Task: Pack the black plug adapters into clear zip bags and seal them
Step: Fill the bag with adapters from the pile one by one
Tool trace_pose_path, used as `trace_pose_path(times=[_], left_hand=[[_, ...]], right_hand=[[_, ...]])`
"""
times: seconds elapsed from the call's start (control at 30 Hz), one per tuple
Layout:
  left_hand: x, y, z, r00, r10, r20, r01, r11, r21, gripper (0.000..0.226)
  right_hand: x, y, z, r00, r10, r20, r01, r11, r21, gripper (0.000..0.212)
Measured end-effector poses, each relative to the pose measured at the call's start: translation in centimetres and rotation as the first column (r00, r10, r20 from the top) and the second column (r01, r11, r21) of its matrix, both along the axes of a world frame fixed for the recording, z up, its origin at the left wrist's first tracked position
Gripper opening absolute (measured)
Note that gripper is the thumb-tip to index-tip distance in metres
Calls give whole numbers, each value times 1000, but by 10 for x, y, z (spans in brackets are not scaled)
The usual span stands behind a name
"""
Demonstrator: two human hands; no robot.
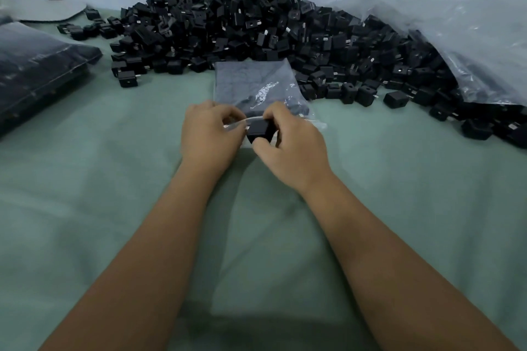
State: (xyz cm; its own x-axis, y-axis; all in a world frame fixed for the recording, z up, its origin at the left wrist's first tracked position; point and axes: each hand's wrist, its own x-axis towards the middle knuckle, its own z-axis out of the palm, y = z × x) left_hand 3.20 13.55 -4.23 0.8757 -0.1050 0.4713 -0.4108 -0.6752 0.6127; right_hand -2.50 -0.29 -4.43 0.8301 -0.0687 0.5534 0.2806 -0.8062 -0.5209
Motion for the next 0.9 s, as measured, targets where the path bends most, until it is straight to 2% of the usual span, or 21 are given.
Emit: trace_pose_path(times=[0.13, 0.3, 0.43, 0.57, 0.7, 0.8, 0.9], left_hand=[[-2, 2, 2, 997, 76, -33, -79, 990, -116, 7], [-6, -1, 1, 994, -35, -107, 9, 972, -233, 5], [-7, -1, 2, 991, -86, -107, 52, 957, -284, 12], [-10, 0, 4, 986, -144, -85, 113, 949, -293, 11], [-8, 6, 5, 966, -211, -146, 141, 913, -383, 17], [-9, 8, 10, 943, -293, -157, 192, 865, -464, 13], [-9, 10, 13, 932, -328, -155, 197, 816, -543, 30]], right_hand=[[5, -1, -4, 988, -153, 25, 154, 955, -255, 32], [5, 3, -6, 990, -141, 22, 140, 925, -355, 44], [0, 2, -4, 996, -90, -18, 83, 968, -237, 32], [2, -1, -4, 998, -36, -55, 21, 969, -245, 20], [4, 0, -6, 995, 41, -92, -58, 979, -195, 17], [4, -1, -6, 991, 87, -106, -101, 985, -140, 11], [3, -1, -4, 978, 139, -153, -153, 985, -84, 14]])
